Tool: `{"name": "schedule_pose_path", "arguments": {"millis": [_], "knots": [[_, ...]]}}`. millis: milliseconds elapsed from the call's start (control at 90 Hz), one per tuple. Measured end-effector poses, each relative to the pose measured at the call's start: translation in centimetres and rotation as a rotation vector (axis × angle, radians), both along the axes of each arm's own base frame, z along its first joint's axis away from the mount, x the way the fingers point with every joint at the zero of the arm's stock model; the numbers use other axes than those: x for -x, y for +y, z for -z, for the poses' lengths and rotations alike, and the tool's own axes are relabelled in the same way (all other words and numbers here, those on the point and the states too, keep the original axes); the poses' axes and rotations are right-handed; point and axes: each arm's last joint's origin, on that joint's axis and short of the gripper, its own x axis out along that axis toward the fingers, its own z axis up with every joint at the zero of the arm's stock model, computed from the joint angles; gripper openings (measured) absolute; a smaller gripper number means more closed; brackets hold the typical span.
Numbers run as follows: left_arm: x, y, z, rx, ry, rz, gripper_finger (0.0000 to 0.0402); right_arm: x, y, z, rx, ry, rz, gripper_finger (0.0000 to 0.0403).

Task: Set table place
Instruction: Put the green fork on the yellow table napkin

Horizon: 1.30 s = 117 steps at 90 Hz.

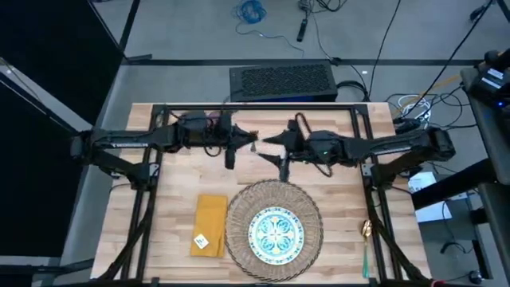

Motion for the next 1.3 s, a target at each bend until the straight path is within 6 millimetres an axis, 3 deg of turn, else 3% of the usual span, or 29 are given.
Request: {"name": "schedule_pose_path", "arguments": {"millis": [211,311,667,867,1022,1122,1300], "knots": [[2.5,0.1,-2.7,0.102,0.003,0.049,0.0000,3.6,-0.6,-1.4,0.027,0.070,0.128,0.0247],[4.1,-0.5,-2.9,0.213,0.079,0.093,0.0000,5.3,-1.1,-1.7,0.016,0.113,0.183,0.0244],[12.6,-4.6,-3.1,0.611,0.283,0.006,0.0000,9.6,-1.2,-2.9,-0.054,0.120,0.214,0.0243],[13.7,-7.0,-0.4,0.744,0.364,-0.017,0.0000,10.5,-1.3,-3.5,-0.064,0.087,0.214,0.0242],[12.6,-9.7,3.9,0.881,0.425,0.047,0.0000,10.6,-1.3,-3.5,-0.055,0.088,0.212,0.0242],[12.0,-11.6,6.3,1.004,0.367,0.121,0.0000,10.6,-1.3,-3.5,-0.046,0.091,0.210,0.0242],[12.8,-13.8,9.9,1.150,0.327,0.077,0.0000,10.6,-1.3,-3.5,-0.035,0.095,0.205,0.0242]]}}
